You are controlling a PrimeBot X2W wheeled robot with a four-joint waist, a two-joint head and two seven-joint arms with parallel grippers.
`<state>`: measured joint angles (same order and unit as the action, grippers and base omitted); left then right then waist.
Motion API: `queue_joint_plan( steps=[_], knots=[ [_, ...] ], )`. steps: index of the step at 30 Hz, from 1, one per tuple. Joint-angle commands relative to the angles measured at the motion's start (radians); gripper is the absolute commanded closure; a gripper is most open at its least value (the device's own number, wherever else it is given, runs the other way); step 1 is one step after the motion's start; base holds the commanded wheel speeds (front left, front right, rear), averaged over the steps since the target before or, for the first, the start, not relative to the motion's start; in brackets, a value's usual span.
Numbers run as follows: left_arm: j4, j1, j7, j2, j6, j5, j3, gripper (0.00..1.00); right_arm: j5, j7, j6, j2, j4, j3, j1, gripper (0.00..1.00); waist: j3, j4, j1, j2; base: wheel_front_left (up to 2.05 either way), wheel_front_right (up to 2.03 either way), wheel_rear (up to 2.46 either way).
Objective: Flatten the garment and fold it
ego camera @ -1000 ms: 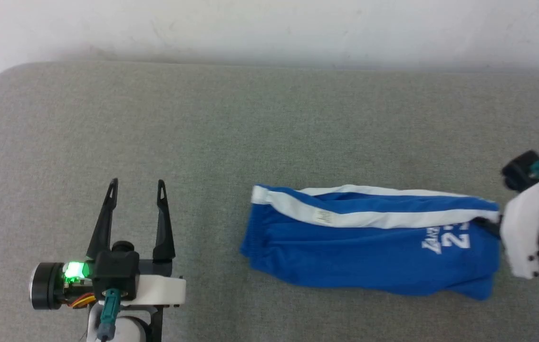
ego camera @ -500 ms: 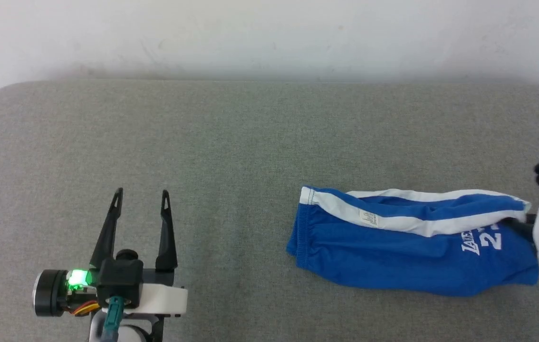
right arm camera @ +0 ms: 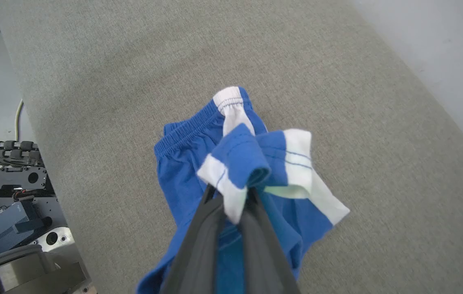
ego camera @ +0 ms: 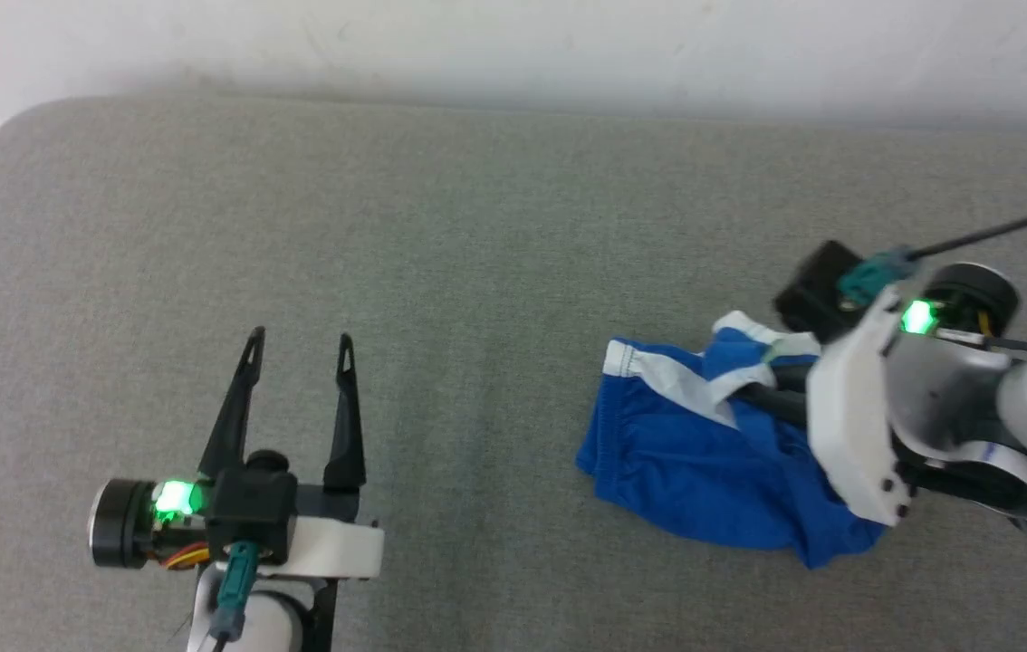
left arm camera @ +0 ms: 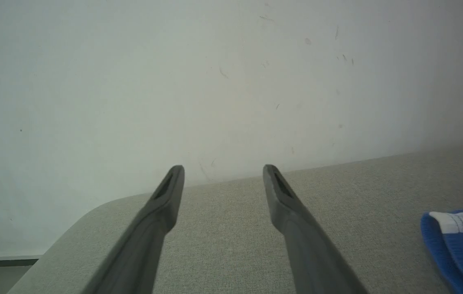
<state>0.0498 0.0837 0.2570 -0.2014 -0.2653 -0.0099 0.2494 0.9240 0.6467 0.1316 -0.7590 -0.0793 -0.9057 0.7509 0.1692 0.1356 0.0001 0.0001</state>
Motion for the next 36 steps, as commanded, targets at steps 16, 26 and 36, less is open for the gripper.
queue_joint_plan(
  steps=[16, 26, 36],
  knots=[
    [-0.014, 0.089, 0.005, 0.03, 0.004, 0.007, 0.026, 0.0, -0.046, -0.047, -0.001, 0.193, 0.403, -0.257, 0.125, 1.0, 0.108, 0.091, -0.0001, -0.0001, 0.0, 0.0, 0.0],
    [-0.039, 0.057, 0.005, 0.008, 0.005, -0.001, 0.007, 0.0, -0.036, -0.318, -0.001, 0.183, 0.389, -0.292, 0.169, 0.0, 0.047, 0.016, -0.0001, -0.0001, 0.0, 0.0, 0.0],
    [-0.035, 0.011, 0.005, -0.013, 0.012, -0.008, -0.023, 0.0, -0.139, -0.648, -0.001, 0.101, 0.325, -0.082, 0.106, 0.0, -0.031, -0.074, -0.0001, -0.0001, 0.0, 0.0, 0.0]
  ],
)
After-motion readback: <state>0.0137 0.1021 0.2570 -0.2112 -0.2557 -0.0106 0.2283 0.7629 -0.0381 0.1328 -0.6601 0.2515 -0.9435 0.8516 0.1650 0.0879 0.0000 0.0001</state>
